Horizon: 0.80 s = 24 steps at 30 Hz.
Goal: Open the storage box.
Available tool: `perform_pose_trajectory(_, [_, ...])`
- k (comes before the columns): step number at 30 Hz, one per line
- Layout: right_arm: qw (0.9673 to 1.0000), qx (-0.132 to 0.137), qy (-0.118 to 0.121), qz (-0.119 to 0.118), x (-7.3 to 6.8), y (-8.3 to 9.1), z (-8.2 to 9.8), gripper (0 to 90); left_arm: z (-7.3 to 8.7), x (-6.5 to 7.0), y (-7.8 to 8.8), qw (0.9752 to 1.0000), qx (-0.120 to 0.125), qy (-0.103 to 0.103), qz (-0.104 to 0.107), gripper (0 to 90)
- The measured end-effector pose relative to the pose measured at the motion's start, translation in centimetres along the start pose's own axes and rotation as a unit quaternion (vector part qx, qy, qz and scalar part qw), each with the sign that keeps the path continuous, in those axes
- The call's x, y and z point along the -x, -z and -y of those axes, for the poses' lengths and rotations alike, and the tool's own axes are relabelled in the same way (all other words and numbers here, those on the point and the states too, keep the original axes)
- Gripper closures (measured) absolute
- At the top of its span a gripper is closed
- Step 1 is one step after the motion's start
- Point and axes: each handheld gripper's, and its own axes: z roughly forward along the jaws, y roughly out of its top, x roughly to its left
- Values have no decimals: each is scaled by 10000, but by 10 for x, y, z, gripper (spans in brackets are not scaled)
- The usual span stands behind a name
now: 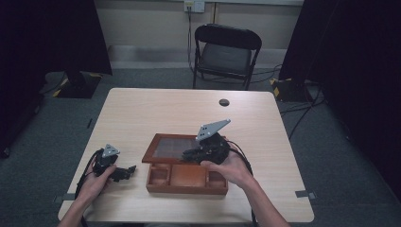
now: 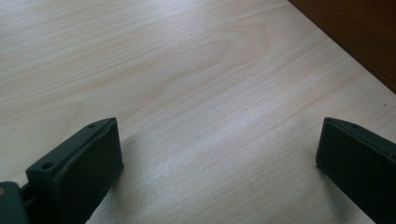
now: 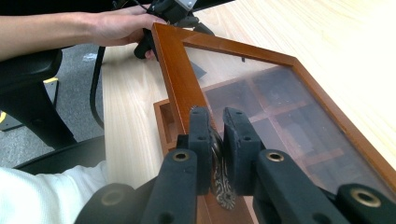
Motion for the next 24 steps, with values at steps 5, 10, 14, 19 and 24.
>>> perform_pose_trajectory(5, [10000,14,-19,-5,2,1,-2,821,0,-1,1,10000,-36,-65,-15,0])
perform_pose_trajectory(10, [10000,1,-19,-10,3,2,-4,821,0,0,0,10000,-8,-25,-13,0])
perform_pose_trajectory(14, [10000,-29,10,-19,4,3,-6,822,0,0,0,10000,-6,-24,-19,0])
perform_pose_trajectory(19, [10000,-27,-33,-60,6,3,-8,822,0,0,0,10000,-5,-23,-18,0])
perform_pose_trajectory(24, [10000,-49,-20,-54,7,4,-10,823,0,0,0,10000,-5,-24,-18,0])
